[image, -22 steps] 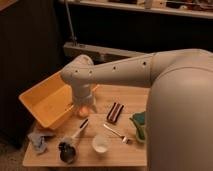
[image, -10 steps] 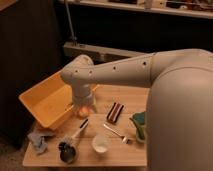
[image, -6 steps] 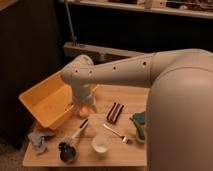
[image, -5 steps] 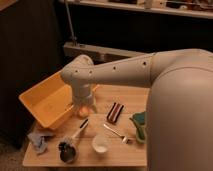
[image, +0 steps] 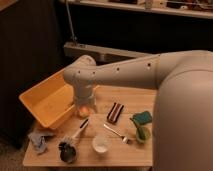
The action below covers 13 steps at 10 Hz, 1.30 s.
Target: Place fork in table surface
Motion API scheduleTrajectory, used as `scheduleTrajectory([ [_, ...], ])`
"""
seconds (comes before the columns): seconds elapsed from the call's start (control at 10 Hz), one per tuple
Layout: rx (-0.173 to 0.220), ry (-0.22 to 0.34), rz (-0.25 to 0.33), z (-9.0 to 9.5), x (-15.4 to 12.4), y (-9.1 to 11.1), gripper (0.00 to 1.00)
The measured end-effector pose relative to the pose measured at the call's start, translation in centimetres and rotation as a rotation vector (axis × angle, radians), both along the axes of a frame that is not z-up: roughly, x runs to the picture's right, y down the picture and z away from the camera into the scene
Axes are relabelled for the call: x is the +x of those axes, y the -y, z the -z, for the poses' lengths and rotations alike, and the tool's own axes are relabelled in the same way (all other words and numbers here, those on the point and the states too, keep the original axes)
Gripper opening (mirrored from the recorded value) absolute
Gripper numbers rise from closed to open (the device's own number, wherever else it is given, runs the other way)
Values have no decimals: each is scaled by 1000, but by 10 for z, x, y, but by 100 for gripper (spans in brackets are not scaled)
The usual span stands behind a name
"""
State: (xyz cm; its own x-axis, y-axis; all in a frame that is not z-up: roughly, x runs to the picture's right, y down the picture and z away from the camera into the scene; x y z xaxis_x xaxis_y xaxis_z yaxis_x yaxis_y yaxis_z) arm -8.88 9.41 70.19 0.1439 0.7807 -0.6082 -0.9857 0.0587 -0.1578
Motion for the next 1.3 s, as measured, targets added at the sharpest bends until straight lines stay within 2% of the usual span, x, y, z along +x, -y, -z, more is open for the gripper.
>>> scheduleTrajectory([
  [0.2, 83, 172, 19, 5, 35, 14, 65],
  [0.3, 107, 223, 18, 8, 48, 18, 65],
  [0.4, 147, 287, 15, 13, 69, 23, 65],
  [0.7, 209, 360, 18, 20, 90, 31, 65],
  [0.8, 216, 366, 19, 21, 92, 31, 65],
  [1.0, 187, 358, 36, 16, 85, 25, 65],
  [1.3, 136, 335, 68, -4, 92, -12, 65],
])
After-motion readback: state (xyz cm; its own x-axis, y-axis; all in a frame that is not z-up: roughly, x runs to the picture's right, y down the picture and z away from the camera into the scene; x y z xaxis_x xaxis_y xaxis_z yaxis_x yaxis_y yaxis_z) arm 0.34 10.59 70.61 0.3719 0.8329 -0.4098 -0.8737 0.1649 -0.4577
